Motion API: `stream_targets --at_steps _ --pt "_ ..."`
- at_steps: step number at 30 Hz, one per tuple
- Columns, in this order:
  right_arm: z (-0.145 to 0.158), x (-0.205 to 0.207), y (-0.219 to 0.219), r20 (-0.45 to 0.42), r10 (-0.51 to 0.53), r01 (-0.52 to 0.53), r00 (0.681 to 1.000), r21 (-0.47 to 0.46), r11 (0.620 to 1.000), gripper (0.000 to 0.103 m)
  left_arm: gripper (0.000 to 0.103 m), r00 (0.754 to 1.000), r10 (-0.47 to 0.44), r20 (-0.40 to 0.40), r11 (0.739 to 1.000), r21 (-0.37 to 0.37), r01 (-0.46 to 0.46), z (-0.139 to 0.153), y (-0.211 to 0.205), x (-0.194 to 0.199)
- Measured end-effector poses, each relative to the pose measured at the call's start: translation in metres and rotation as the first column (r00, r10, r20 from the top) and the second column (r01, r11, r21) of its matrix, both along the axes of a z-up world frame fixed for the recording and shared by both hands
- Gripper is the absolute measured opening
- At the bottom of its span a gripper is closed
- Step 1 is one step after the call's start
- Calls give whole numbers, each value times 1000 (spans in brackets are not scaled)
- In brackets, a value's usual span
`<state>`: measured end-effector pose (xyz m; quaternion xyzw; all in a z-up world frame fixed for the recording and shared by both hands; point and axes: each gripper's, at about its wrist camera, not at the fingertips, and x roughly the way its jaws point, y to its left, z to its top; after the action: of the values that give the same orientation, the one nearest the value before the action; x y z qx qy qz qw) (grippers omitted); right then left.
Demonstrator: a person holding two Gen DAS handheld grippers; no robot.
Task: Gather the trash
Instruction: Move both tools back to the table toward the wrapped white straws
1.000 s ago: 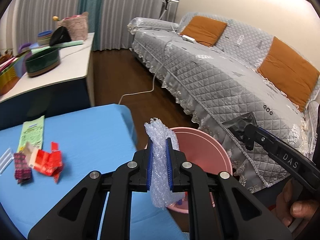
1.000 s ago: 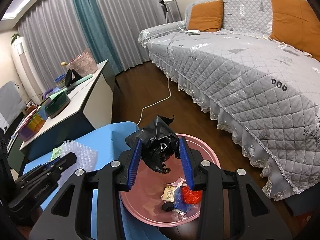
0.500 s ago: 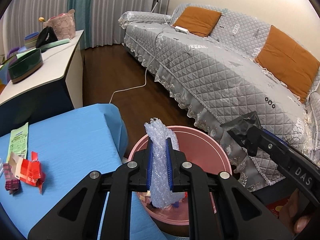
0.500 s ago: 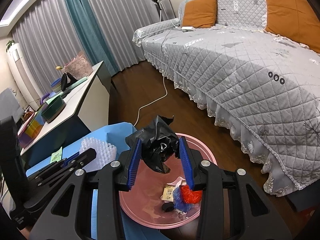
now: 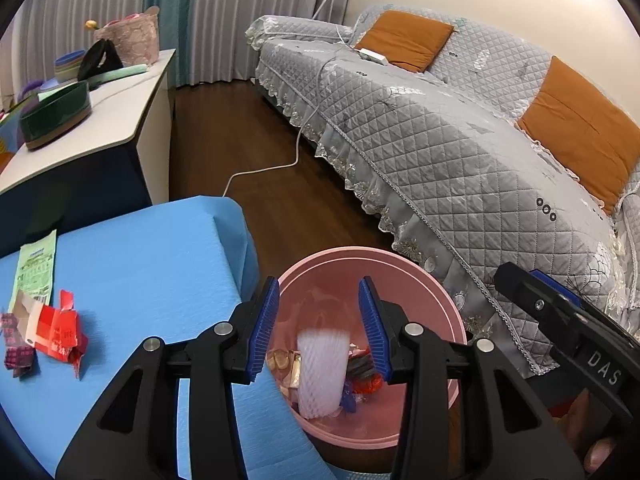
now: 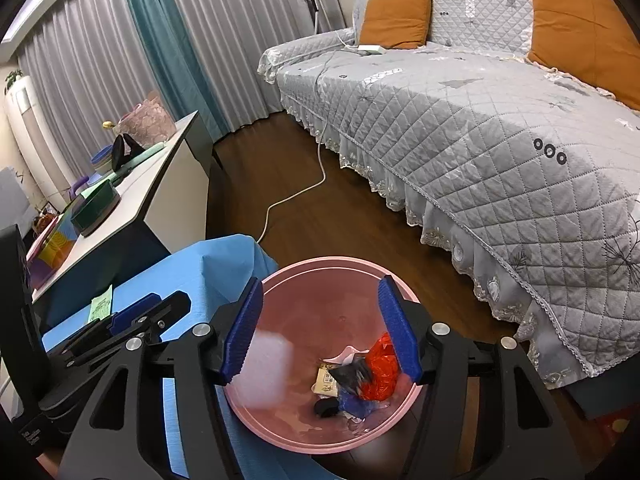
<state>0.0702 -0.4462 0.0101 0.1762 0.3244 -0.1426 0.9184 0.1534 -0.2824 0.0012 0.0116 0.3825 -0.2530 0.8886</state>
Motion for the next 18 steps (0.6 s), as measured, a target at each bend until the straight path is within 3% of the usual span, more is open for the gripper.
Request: stream_targets --at_steps 13,18 --pt "4 6 32 -8 45 -46 999 -60 997 61 42 998 51 29 998 -36 -50 21 52 -17" --pt "9 10 55 -2 79 -79 997 -99 992 61 49 995 93 37 994 -61 -91 29 87 -22"
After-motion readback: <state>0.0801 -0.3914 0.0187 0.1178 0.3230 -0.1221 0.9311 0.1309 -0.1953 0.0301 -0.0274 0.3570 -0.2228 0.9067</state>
